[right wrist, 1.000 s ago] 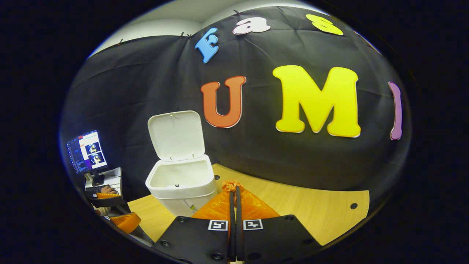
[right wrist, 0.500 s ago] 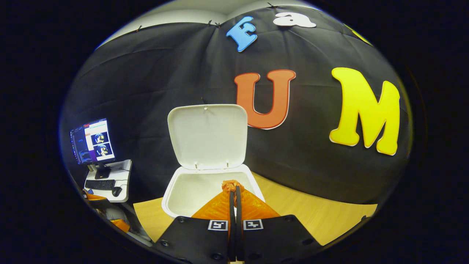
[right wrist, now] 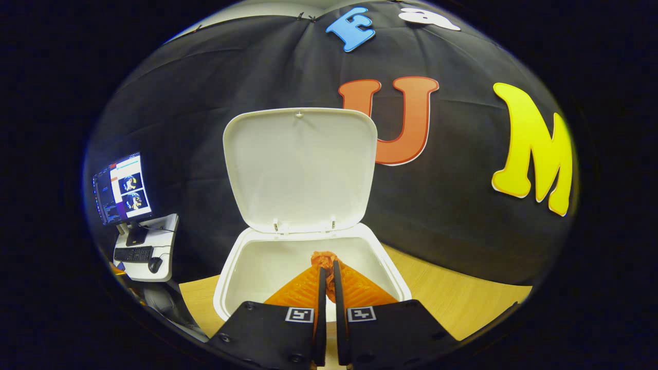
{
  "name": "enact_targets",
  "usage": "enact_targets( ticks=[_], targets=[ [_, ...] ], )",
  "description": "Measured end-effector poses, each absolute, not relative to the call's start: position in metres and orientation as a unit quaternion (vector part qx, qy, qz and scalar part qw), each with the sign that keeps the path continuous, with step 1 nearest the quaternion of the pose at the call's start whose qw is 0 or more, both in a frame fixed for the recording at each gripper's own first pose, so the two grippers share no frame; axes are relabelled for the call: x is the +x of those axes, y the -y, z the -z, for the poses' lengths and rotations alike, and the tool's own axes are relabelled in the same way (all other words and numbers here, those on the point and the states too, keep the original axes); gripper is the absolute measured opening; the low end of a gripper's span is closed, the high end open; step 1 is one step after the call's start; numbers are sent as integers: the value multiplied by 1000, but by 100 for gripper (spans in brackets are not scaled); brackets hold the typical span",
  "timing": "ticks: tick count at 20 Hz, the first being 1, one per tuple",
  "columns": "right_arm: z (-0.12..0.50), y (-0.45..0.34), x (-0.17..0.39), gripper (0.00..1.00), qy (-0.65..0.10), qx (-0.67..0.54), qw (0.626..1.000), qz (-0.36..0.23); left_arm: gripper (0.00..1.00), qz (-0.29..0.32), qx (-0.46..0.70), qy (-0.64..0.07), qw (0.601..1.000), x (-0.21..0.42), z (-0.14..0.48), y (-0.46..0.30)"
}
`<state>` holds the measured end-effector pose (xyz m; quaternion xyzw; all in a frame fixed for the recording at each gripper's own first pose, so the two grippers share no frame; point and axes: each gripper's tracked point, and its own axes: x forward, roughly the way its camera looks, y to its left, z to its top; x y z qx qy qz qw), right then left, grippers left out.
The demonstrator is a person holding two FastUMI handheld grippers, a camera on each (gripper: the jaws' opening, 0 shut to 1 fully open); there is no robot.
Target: Press the lid of the desktop garbage bin to open it, pick up the crumpled paper on the desktop and throw it into the bin, then pick up the pop can on the desktop and drop it into the bin, and finally close the garbage bin lid.
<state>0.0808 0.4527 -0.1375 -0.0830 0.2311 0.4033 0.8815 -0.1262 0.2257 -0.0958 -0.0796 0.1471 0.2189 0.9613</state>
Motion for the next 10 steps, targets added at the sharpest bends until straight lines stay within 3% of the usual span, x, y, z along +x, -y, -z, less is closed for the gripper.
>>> enact_targets(
  ticks=[2, 5, 6, 9, 10],
  targets=[
    [142, -452, 81, 10, -237, -86, 881, -400, 96, -217, -82, -149, 961, -126, 99, -229],
    [142, -450, 82, 22, -234, -88, 883, -397, 96, -212, -83, -147, 963, -125, 102, -231],
    [140, -448, 86, 31, -232, -90, 885, -394, 96, -209, -85, -144, 964, -124, 101, -228],
    [136, -444, 86, 35, -228, -87, 887, -392, 96, -202, -85, -142, 965, -120, 100, -224],
    [138, -443, 84, 49, -230, -87, 886, -394, 96, -199, -86, -143, 966, -119, 100, -222]
  ],
)
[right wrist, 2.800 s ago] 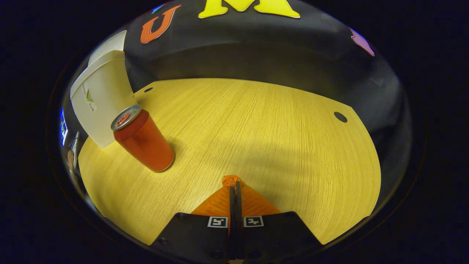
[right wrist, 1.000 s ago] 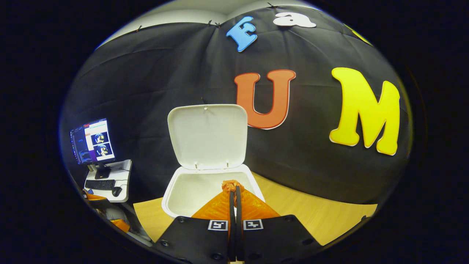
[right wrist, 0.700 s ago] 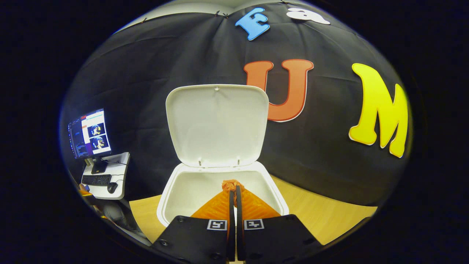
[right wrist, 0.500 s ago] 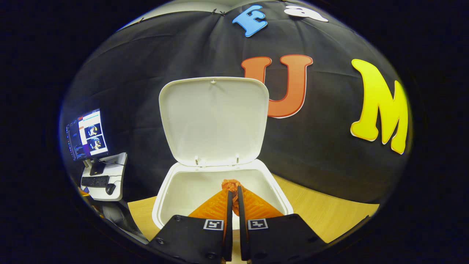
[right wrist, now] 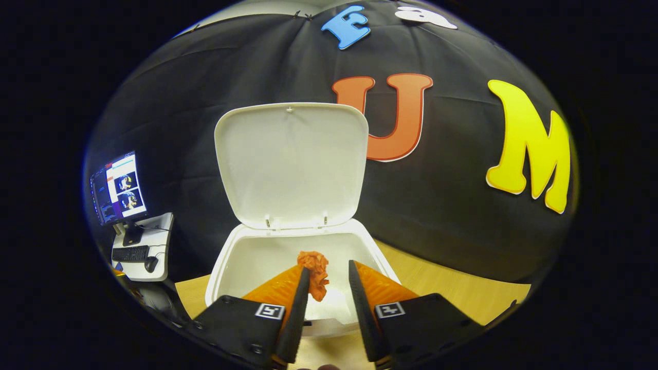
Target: Press the lid of the desktop garbage bin to open it, pick up the crumpled paper on the desktop and throw it into the bin, then pick up the pop can on the desktop and drop it into the bin, and finally close the garbage bin lid.
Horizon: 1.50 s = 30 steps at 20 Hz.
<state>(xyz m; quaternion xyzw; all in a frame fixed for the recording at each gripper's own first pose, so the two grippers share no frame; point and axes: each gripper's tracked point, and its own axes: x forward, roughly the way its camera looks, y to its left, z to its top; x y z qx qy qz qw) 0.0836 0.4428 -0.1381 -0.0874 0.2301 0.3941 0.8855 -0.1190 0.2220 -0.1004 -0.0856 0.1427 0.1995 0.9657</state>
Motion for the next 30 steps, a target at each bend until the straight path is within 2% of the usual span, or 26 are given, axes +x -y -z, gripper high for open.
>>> enact_targets(
  ticks=[1, 2, 5, 6, 12, 15, 18, 25, 28, 30],
  targets=[
    [141, -441, 82, 55, -233, -92, 884, -394, 96, -197, -86, -143, 966, -118, 101, -221],
    [144, -439, 82, 66, -235, -98, 883, -393, 96, -194, -85, -144, 967, -117, 101, -220],
    [160, -430, 89, 68, -232, -160, 881, -379, 96, -184, -81, -143, 969, -114, 101, -214],
    [166, -426, 90, 75, -235, -185, 875, -381, 96, -182, -82, -142, 969, -113, 101, -213],
    [165, -426, 88, 75, -250, -178, 874, -377, 96, -179, -81, -141, 970, -115, 100, -214],
    [168, -422, 90, 75, -284, -150, 872, -368, 96, -180, -81, -140, 970, -116, 99, -215],
    [171, -425, 80, 75, -308, -132, 858, -389, 96, -179, -79, -139, 971, -116, 98, -217],
    [166, -422, 80, 76, -314, -166, 855, -379, 96, -179, -81, -135, 971, -112, 97, -224],
    [158, -424, 76, 77, -320, -137, 849, -397, 97, -175, -82, -130, 972, -107, 92, -223],
    [158, -423, 82, 76, -320, -136, 855, -386, 96, -173, -84, -127, 973, -105, 90, -222]
  ],
)
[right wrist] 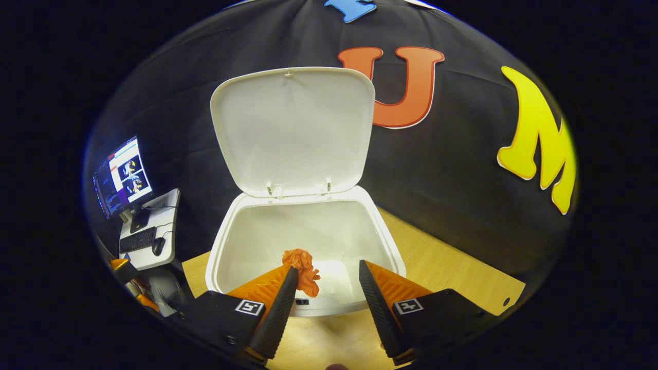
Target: Press the lid of the desktop garbage bin to open it, pick up the crumpled paper on the desktop and throw it into the bin, then pick up the pop can on the desktop and drop it into the bin, and finally close the garbage bin lid.
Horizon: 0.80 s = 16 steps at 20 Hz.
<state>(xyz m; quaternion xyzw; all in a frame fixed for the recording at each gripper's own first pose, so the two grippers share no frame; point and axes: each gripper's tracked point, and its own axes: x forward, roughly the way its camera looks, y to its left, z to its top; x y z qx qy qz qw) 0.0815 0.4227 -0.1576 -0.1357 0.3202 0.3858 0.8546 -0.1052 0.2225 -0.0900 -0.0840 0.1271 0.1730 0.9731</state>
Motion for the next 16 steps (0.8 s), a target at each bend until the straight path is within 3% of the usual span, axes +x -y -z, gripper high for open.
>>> enact_targets(
  ticks=[3, 6, 12, 14, 15, 16],
  targets=[
    [159, -422, 86, 76, -301, -170, 854, -388, 97, -170, -80, -128, 974, -103, 89, -222],
    [141, -442, 59, 76, -374, -36, 826, -420, 97, -170, -80, -126, 974, -104, 88, -223],
    [148, -448, 73, 78, -435, 112, 814, -368, 96, -174, -78, -124, 974, -107, 86, -228],
    [156, -440, 86, 79, -423, 83, 830, -353, 96, -176, -79, -126, 973, -106, 86, -229],
    [159, -435, 89, 72, -414, 64, 836, -355, 96, -175, -78, -126, 973, -106, 86, -229],
    [154, -437, 88, 80, -408, 61, 836, -361, 96, -174, -77, -125, 974, -105, 84, -228]
  ],
)
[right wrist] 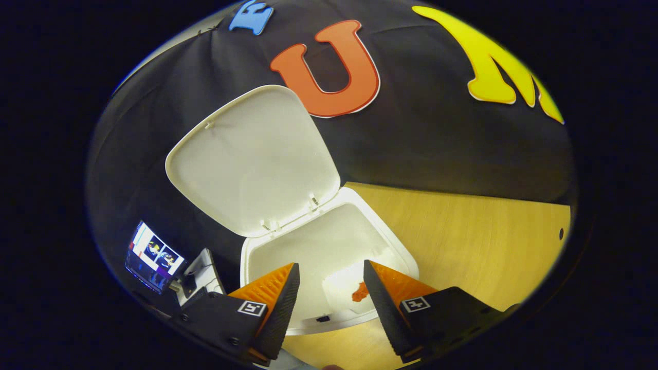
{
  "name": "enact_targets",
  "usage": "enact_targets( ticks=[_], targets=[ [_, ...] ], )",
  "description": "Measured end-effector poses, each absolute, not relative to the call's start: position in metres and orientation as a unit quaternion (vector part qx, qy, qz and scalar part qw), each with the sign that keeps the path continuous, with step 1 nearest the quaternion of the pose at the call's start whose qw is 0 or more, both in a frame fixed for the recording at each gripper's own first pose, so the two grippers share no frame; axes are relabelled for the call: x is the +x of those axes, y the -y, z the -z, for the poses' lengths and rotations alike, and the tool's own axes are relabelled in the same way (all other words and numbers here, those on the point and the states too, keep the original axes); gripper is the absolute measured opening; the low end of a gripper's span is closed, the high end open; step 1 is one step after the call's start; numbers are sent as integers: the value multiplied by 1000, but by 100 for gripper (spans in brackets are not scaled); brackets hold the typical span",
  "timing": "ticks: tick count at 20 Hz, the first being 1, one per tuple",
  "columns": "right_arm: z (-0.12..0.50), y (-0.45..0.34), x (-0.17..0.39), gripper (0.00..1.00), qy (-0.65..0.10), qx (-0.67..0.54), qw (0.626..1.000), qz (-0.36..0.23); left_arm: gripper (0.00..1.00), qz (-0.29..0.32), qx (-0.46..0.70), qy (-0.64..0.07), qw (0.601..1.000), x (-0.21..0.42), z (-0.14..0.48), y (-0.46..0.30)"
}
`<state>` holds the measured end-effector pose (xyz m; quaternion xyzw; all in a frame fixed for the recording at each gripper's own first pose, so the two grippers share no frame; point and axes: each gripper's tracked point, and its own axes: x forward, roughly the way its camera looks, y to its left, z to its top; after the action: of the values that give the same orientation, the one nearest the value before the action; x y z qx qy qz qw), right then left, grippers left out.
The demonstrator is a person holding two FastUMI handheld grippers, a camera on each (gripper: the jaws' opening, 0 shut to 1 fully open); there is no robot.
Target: Press the lid of the desktop garbage bin to open it, pick up the crumpled paper on the desktop and throw it into the bin, then pick up the pop can on the desktop and drop it into the bin, and finally close the garbage bin lid.
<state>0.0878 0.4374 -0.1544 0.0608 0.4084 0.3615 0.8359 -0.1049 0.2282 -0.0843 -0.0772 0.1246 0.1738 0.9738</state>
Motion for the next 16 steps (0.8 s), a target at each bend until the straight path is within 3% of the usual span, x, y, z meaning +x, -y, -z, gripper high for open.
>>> enact_targets(
  ticks=[5, 9, 16],
  targets=[
    [129, -435, 87, 79, -382, 85, 842, -371, 96, -150, -69, -121, 979, -96, 81, -217],
    [92, -409, 88, 79, -308, 73, 870, -378, 96, -113, -48, -114, 986, -80, 78, -201],
    [47, -291, 76, 80, -224, 50, 926, -300, 96, -20, -23, -109, 994, -53, 83, -135]
  ],
)
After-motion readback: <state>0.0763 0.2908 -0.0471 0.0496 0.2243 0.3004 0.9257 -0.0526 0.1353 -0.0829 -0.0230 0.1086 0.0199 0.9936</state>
